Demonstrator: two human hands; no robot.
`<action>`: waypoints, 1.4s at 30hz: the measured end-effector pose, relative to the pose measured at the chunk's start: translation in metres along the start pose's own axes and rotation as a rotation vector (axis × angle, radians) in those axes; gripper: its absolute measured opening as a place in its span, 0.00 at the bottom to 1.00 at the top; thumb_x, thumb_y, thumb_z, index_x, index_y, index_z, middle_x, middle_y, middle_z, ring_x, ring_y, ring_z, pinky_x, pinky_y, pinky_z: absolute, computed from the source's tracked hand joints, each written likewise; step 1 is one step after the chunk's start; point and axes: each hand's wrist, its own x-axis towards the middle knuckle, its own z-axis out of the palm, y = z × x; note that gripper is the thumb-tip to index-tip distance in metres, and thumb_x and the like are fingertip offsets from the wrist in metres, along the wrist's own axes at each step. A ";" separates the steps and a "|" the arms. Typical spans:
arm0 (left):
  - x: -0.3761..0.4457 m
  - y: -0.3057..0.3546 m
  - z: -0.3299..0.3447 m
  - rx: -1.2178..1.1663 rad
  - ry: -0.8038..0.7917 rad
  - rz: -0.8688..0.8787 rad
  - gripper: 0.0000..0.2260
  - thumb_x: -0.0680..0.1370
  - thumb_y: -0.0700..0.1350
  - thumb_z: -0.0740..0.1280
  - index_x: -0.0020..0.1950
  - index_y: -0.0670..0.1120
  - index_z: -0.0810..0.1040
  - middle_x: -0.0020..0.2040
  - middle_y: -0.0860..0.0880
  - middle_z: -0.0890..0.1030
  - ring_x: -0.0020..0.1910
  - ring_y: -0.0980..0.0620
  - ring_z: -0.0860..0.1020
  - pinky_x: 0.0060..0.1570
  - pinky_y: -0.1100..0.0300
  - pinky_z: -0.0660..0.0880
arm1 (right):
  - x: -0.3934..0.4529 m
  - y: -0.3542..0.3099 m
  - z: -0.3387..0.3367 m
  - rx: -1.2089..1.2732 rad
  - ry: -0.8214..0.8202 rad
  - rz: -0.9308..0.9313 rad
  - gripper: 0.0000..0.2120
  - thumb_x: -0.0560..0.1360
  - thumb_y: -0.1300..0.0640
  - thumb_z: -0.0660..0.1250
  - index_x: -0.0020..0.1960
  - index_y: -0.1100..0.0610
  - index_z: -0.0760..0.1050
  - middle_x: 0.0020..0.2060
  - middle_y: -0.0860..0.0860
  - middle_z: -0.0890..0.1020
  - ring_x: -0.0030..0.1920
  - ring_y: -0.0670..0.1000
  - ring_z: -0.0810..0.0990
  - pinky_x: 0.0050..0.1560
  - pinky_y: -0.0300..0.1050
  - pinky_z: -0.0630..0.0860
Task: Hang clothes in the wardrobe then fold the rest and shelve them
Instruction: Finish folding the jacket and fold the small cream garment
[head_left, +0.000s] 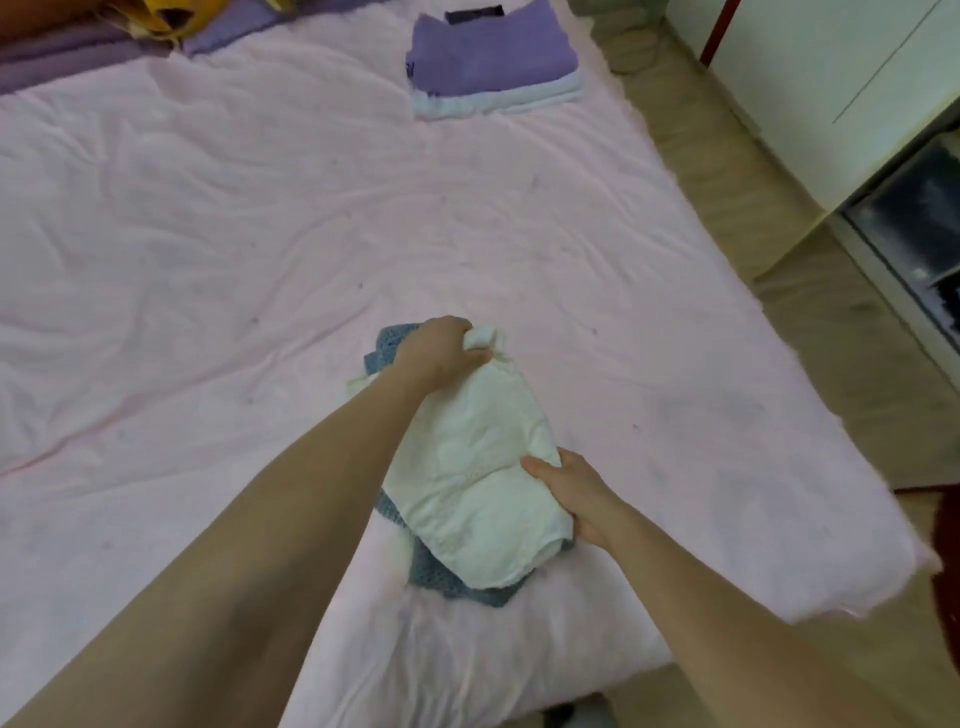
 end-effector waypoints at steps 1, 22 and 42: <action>0.012 0.001 0.005 0.023 -0.007 -0.014 0.18 0.77 0.56 0.65 0.60 0.46 0.77 0.57 0.46 0.80 0.56 0.45 0.76 0.53 0.53 0.73 | 0.013 0.002 -0.002 0.012 -0.012 0.016 0.15 0.77 0.53 0.67 0.61 0.58 0.74 0.50 0.53 0.82 0.51 0.53 0.81 0.50 0.45 0.79; -0.007 -0.050 0.096 -0.760 0.626 -0.836 0.40 0.73 0.59 0.71 0.77 0.46 0.55 0.74 0.44 0.62 0.69 0.45 0.68 0.62 0.55 0.67 | 0.114 0.008 -0.016 -0.097 -0.145 -0.014 0.28 0.76 0.58 0.69 0.72 0.49 0.64 0.58 0.46 0.77 0.55 0.49 0.78 0.57 0.46 0.75; 0.025 -0.121 0.110 0.475 0.112 0.157 0.31 0.78 0.64 0.33 0.78 0.51 0.37 0.78 0.46 0.38 0.76 0.45 0.35 0.74 0.45 0.34 | 0.101 0.062 0.077 -1.378 0.312 -0.791 0.32 0.80 0.37 0.49 0.79 0.52 0.52 0.78 0.55 0.50 0.78 0.56 0.47 0.75 0.62 0.50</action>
